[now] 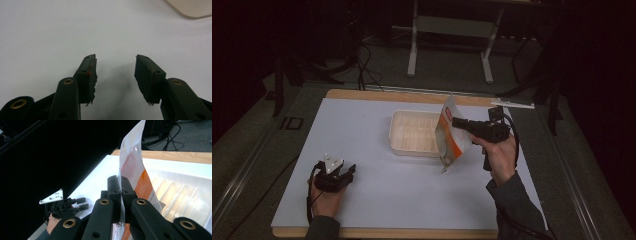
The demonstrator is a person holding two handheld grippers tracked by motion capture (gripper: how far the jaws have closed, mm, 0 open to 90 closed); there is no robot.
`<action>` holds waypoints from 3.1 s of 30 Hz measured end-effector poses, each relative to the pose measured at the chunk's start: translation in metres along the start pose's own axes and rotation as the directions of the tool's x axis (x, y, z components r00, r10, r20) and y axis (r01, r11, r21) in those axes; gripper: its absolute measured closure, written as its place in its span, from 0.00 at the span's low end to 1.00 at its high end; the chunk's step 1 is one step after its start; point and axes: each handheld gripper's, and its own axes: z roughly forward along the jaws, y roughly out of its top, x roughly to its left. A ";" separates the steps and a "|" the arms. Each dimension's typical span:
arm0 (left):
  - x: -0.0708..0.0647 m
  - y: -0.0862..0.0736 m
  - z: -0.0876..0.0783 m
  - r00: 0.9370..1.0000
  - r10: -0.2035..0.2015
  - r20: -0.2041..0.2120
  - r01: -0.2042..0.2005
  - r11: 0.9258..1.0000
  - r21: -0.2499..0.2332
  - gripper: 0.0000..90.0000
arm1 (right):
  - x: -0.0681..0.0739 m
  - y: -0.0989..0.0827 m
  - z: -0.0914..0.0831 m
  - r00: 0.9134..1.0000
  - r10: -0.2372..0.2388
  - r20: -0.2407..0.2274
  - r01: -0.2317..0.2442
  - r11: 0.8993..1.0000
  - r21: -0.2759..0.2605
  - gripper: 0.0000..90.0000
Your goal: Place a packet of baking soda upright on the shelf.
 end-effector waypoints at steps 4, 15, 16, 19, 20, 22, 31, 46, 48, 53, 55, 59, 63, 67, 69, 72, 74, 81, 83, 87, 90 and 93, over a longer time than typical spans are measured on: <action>0.000 0.000 0.000 1.000 0.002 0.001 -0.002 1.000 0.003 0.57 | -0.001 0.002 0.002 1.000 0.006 0.000 -0.006 1.000 -0.012 1.00; 0.000 0.000 0.000 1.000 0.008 0.006 -0.008 1.000 0.007 0.58 | 0.002 0.006 0.008 1.000 -0.014 0.024 0.015 0.999 -0.032 1.00; 0.000 0.000 0.000 1.000 0.006 0.005 -0.006 1.000 0.005 0.58 | 0.001 0.007 0.008 1.000 -0.013 0.026 0.014 0.999 -0.034 1.00; 0.000 0.000 0.000 1.000 0.002 0.004 -0.002 1.000 0.000 0.58 | 0.001 0.008 0.010 0.999 -0.009 0.031 0.010 0.999 -0.041 1.00; 0.000 0.000 0.000 1.000 0.003 0.004 -0.003 1.000 0.000 0.58 | 0.001 0.009 0.010 0.999 -0.007 0.035 0.009 0.999 -0.041 1.00; 0.000 0.000 0.000 1.000 0.005 0.004 -0.005 1.000 0.000 0.58 | 0.001 0.010 0.010 0.999 -0.003 0.048 0.005 0.999 -0.044 1.00; 0.000 0.000 0.000 1.000 0.004 0.003 -0.004 1.000 -0.001 0.58 | -0.004 0.014 0.012 0.997 -0.005 0.082 0.009 0.999 -0.053 1.00; 0.000 0.000 0.000 1.000 0.001 0.003 -0.001 1.000 -0.001 0.57 | -0.013 0.020 0.018 0.993 0.009 0.116 0.000 0.997 -0.083 1.00; 0.000 0.000 0.000 1.000 0.000 0.003 0.000 1.000 -0.002 0.57 | -0.014 0.020 0.020 0.993 0.010 0.120 0.000 0.996 -0.089 1.00; 0.000 0.000 0.000 1.000 -0.002 0.004 0.002 1.000 -0.002 0.57 | -0.017 0.021 0.024 0.990 0.007 0.144 0.006 0.996 -0.091 1.00; 0.001 0.000 0.000 1.000 -0.003 0.004 0.003 1.000 -0.002 0.57 | -0.018 0.022 0.026 0.988 0.004 0.153 0.010 0.995 -0.095 1.00; 0.001 0.000 0.000 1.000 -0.007 0.006 0.007 1.000 -0.004 0.57 | -0.020 0.023 0.030 0.987 0.000 0.164 0.016 0.995 -0.100 1.00; 0.001 0.000 0.000 1.000 -0.006 0.007 0.006 1.000 -0.002 0.57 | -0.022 0.025 0.034 0.986 0.004 0.166 0.014 0.994 -0.109 1.00; 0.001 0.000 0.000 1.000 -0.006 0.007 0.006 1.000 -0.002 0.57 | -0.026 0.026 0.037 0.985 0.005 0.170 0.016 0.993 -0.116 1.00; 0.001 0.000 0.000 1.000 -0.007 0.007 0.007 1.000 -0.002 0.57 | -0.028 0.027 0.039 0.985 0.006 0.173 0.015 0.993 -0.119 1.00; 0.001 0.000 0.000 1.000 -0.011 0.009 0.011 1.000 -0.003 0.57 | -0.030 0.027 0.040 0.984 0.003 0.175 0.019 0.992 -0.126 1.00; 0.001 0.000 0.000 1.000 -0.009 0.008 0.009 1.000 -0.002 0.57 | -0.032 0.028 0.040 0.985 0.008 0.175 0.017 0.990 -0.139 1.00; 0.001 0.000 0.000 1.000 -0.010 0.009 0.010 1.000 -0.003 0.57 | -0.033 0.029 0.046 0.977 -0.011 0.211 0.041 0.990 -0.136 1.00; 0.001 0.000 0.000 1.000 -0.009 0.008 0.009 1.000 -0.004 0.57 | -0.033 0.028 0.047 0.976 -0.013 0.219 0.045 0.989 -0.141 1.00; 0.001 0.000 0.000 1.000 -0.008 0.008 0.008 1.000 -0.002 0.57 | -0.035 0.025 0.047 0.973 -0.009 0.229 0.044 0.988 -0.149 1.00; 0.001 0.000 0.000 1.000 -0.008 0.008 0.008 1.000 -0.003 0.57 | -0.035 0.022 0.049 0.970 -0.026 0.242 0.063 0.987 -0.145 1.00; 0.001 0.000 0.000 1.000 -0.006 0.009 0.006 1.000 -0.002 0.57 | -0.037 0.020 0.049 0.971 -0.013 0.237 0.050 0.987 -0.153 1.00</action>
